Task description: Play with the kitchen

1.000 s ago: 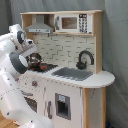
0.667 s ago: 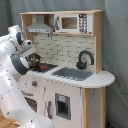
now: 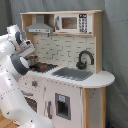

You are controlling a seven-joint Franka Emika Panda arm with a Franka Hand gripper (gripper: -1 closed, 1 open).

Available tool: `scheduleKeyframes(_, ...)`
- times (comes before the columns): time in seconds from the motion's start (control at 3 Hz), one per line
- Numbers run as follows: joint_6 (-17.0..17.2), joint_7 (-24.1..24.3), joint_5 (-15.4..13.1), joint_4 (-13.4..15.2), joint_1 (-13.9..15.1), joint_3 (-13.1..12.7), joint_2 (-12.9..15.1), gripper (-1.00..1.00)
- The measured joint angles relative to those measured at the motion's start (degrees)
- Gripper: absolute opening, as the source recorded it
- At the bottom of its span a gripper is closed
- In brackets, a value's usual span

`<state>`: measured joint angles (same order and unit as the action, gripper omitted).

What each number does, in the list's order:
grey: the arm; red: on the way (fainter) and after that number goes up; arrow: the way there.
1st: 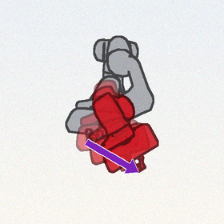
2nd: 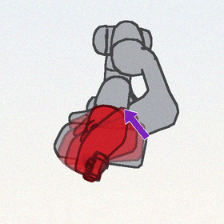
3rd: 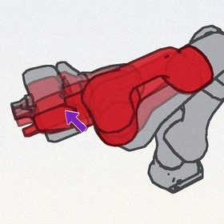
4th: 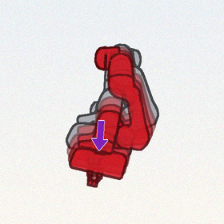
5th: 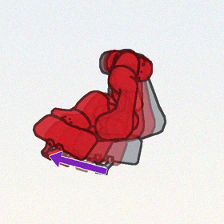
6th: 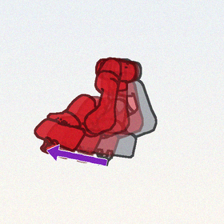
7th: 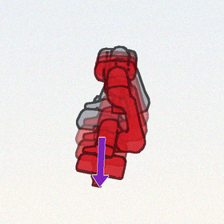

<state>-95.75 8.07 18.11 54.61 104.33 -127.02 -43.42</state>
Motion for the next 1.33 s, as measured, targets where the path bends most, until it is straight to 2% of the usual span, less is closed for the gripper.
scheduleKeyframes(0.33, 3.4, 0.0, -0.1, -3.8, 0.7, 1.1, 0.0, 1.00)
scheduleKeyframes(0.67, 7.8, -0.1, -2.1, -7.3, 0.8, 1.8, 0.0, 1.00)
scheduleKeyframes(1.0, 12.1, -0.1, -5.2, -10.8, 0.8, 1.8, 0.1, 1.00)
scheduleKeyframes(1.33, 15.7, -1.0, -9.3, -13.0, 0.6, 1.8, 0.0, 1.00)
